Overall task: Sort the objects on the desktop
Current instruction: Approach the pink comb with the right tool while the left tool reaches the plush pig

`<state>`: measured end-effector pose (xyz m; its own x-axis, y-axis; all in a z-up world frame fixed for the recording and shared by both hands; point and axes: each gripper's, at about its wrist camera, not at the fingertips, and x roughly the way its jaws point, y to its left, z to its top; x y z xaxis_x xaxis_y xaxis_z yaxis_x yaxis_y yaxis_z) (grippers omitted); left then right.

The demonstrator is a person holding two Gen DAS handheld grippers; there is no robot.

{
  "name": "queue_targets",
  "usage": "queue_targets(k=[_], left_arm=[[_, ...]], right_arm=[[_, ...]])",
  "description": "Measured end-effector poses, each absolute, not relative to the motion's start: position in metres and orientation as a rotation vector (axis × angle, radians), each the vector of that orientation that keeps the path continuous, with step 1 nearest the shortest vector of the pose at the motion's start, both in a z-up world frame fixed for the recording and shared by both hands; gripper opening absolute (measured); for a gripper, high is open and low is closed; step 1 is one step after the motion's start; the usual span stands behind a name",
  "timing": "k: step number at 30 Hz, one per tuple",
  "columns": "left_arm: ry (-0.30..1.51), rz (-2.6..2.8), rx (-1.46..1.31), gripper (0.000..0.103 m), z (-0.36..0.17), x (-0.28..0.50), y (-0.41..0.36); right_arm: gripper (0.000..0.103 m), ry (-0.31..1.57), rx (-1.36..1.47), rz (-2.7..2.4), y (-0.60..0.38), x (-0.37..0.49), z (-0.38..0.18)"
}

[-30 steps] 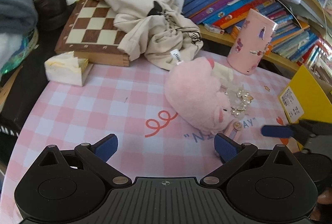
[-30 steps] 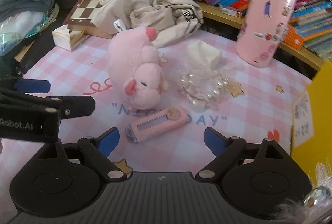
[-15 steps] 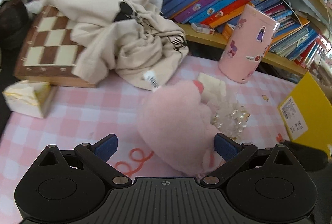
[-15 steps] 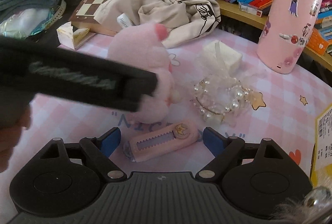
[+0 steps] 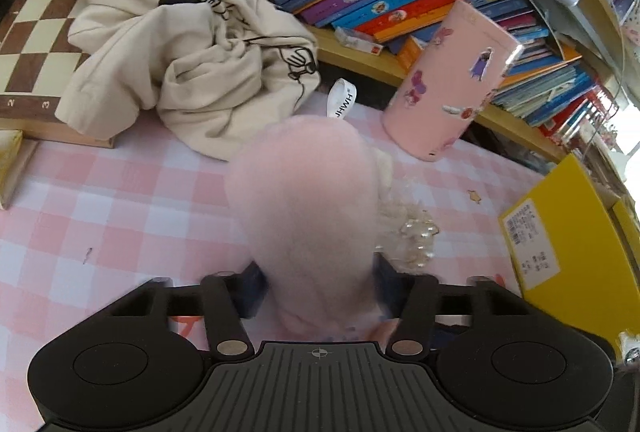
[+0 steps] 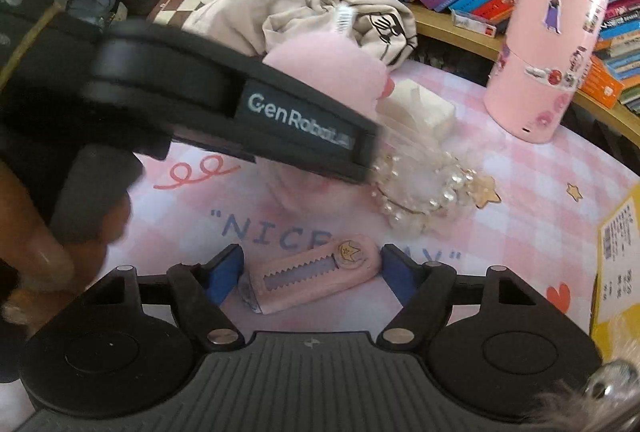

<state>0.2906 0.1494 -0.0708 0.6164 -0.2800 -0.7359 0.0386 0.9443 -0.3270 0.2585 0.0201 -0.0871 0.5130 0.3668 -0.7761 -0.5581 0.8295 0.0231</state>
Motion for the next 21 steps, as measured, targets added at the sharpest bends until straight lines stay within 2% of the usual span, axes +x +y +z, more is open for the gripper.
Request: queue_targets(k=[6, 21], left_arm=[[0.896, -0.162, -0.309, 0.047, -0.063, 0.273, 0.16], [0.824, -0.17, -0.395, 0.047, -0.025, 0.17, 0.194]], right_arm=[[0.073, 0.853, -0.229, 0.56, 0.014, 0.245, -0.076], [0.073, 0.848, -0.176, 0.532, -0.023, 0.175, -0.039]])
